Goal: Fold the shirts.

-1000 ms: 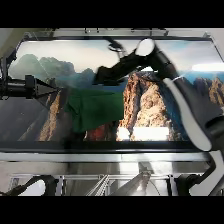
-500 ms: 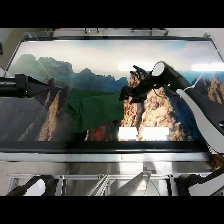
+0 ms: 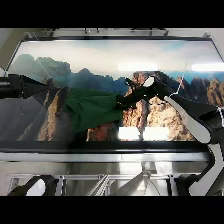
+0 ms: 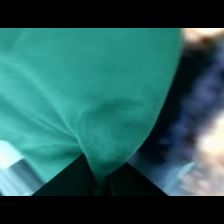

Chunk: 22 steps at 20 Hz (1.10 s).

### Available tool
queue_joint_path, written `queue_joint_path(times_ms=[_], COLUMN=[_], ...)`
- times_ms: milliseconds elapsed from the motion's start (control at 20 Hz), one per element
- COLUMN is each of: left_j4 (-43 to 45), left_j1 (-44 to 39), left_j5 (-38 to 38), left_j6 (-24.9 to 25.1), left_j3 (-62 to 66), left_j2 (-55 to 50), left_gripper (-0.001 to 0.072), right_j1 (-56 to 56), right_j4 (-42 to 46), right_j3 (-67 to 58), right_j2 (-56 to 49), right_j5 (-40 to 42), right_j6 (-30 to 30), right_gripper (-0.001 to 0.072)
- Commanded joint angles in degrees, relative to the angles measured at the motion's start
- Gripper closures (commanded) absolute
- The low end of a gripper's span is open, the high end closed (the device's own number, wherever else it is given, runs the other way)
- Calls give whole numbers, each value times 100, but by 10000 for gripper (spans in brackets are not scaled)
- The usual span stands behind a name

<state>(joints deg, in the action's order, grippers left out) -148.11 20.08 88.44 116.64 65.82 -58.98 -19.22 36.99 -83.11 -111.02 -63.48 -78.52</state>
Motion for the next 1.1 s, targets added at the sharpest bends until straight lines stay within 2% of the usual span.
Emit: queue_joint_path(times_ms=[0,200,350,450,650,750,800,900,1000,1050], left_j4=[7,9,9,9,11,13,26,184,315,295], left_j1=[7,7,4,0,-210,-452,-575,-846,-1093,-1191], left_j5=[26,22,2,4,2,0,2,2,0,0], left_j6=[-17,-11,-4,46,59,162,181,188,186,186], left_j3=[-2,-4,-4,-9,-9,-9,-9,-9,-13,-22], left_j2=[26,24,24,24,24,24,24,24,-4,-57], left_gripper=[687,686,686,686,686,686,686,686,686,686], right_j1=[28,592,1563,2380,3982,4732,5077,5617,5908,5995], right_j4=[-470,-251,278,293,297,450,763,2098,4352,5383], right_j3=[-72,-450,-896,-997,-994,-994,-994,-992,-876,-715], right_j2=[98,1237,2363,2874,3364,3521,3639,3960,4389,4621], right_j5=[-328,-1541,-1480,-1353,-1311,-1480,-1735,-2555,-3541,-3786], right_j6=[400,245,-549,-1010,-1585,-2107,-2430,-3027,-3449,-3515], right_gripper=[687,687,688,688,690,690,690,690,689,689])
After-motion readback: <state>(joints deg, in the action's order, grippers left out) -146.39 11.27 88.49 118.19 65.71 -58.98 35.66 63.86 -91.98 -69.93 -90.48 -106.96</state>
